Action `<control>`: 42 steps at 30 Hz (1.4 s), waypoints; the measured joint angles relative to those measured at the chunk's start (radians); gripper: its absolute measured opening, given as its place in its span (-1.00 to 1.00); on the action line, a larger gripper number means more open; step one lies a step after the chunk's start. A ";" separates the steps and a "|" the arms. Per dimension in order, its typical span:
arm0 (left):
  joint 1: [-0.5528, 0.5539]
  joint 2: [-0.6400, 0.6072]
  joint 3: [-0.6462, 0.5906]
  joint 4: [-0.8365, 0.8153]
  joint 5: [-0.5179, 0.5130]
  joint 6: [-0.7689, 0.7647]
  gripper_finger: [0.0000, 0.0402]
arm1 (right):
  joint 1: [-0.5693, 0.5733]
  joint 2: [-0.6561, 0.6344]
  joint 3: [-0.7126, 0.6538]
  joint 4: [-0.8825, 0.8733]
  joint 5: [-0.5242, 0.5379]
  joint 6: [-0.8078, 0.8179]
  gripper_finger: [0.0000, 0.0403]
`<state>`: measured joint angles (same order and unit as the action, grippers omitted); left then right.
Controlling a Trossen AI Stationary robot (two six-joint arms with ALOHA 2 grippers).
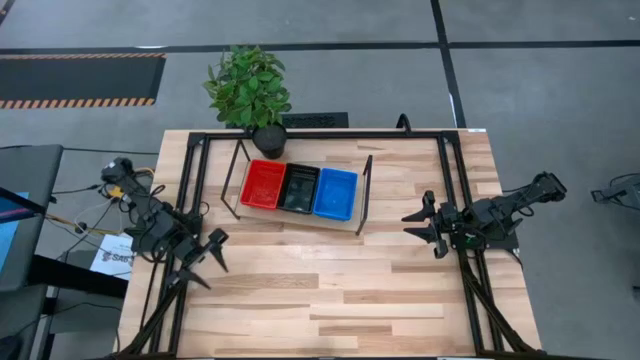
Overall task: Stack baskets on shelf by color
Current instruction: Return to Home Position
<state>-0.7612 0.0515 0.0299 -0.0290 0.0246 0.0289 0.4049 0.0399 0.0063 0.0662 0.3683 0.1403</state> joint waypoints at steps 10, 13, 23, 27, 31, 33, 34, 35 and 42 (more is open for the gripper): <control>0.356 -0.008 0.000 0.002 0.021 0.068 0.32 | 0.000 0.000 0.000 0.000 0.000 0.000 -0.23; 0.449 -0.008 0.000 0.005 0.040 0.071 0.32 | 0.000 0.000 0.000 0.000 0.000 0.000 -0.24; 0.637 -0.008 0.000 0.027 0.137 0.090 0.32 | 0.000 0.000 0.000 0.000 -0.001 0.000 -0.22; 0.641 -0.007 0.000 0.014 0.067 0.008 0.32 | 0.000 0.000 0.000 0.000 -0.001 0.000 -0.24; 0.640 -0.004 0.000 0.007 0.010 -0.120 0.32 | 0.000 0.000 0.000 0.000 -0.001 0.000 -0.24; 0.640 -0.004 0.000 0.004 -0.014 -0.157 0.32 | 0.000 0.000 0.000 0.000 -0.001 0.000 -0.24; 0.640 -0.004 0.000 0.001 -0.024 -0.169 0.32 | 0.000 0.000 0.000 0.000 -0.001 0.000 -0.23; 0.640 -0.004 0.000 -0.001 -0.031 -0.173 0.32 | 0.000 0.000 0.000 0.000 -0.001 0.000 -0.23; 0.640 -0.004 0.000 -0.001 -0.037 -0.160 0.32 | 0.000 0.000 0.000 0.000 -0.001 0.000 -0.23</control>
<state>-0.1215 0.0475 0.0299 -0.0299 -0.0128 -0.1310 0.4050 0.0399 0.0059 0.0662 0.3676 0.1398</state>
